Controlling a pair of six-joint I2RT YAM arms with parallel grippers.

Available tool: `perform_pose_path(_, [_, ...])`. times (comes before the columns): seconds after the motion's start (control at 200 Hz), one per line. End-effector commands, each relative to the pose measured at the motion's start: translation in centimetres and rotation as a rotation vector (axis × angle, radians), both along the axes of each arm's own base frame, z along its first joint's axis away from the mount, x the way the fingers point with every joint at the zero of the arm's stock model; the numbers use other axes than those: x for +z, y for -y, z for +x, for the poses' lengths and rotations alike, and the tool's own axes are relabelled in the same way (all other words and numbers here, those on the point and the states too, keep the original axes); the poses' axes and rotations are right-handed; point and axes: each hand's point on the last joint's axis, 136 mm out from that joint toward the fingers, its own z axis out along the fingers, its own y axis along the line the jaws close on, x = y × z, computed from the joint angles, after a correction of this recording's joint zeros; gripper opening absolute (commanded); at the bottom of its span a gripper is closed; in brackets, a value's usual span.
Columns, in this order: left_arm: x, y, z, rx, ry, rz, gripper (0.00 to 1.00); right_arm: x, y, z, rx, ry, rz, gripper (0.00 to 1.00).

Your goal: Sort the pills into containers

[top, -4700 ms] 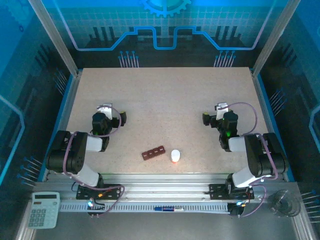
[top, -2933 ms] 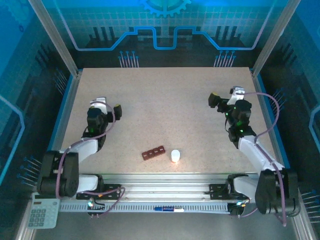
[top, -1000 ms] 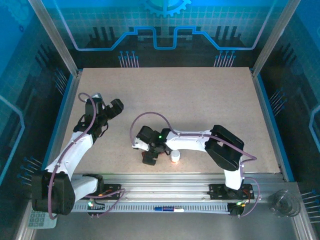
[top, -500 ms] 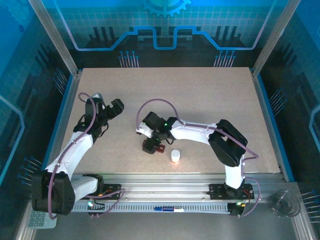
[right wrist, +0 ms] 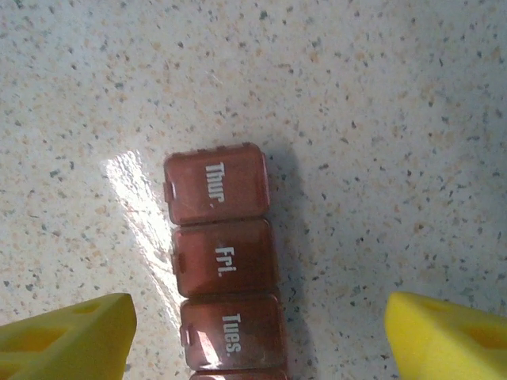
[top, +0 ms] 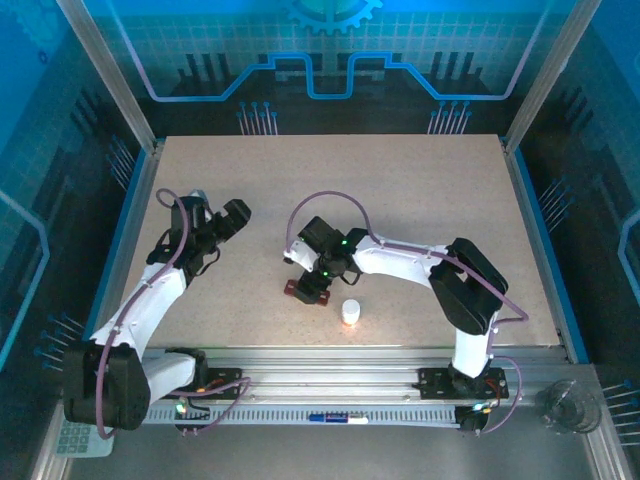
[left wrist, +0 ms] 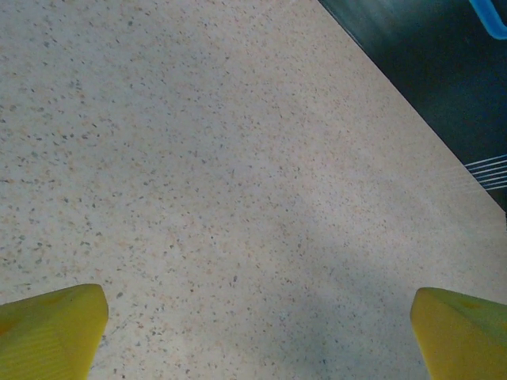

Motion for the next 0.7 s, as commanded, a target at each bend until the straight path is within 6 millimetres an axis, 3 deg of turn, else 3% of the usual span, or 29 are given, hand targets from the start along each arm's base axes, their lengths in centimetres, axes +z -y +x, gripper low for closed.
perform_pose_path(0.0, [1.8,1.1,-0.1,-0.042,0.029,-0.044,0.99,-2.0,1.2,-0.5,-0.02,-0.038,-0.078,0.82])
perform_pose_path(0.695, [2.1,1.5,-0.1,-0.065,0.046,-0.064,0.99,-4.3,1.5,-2.6,0.017,-0.022,-0.161,0.71])
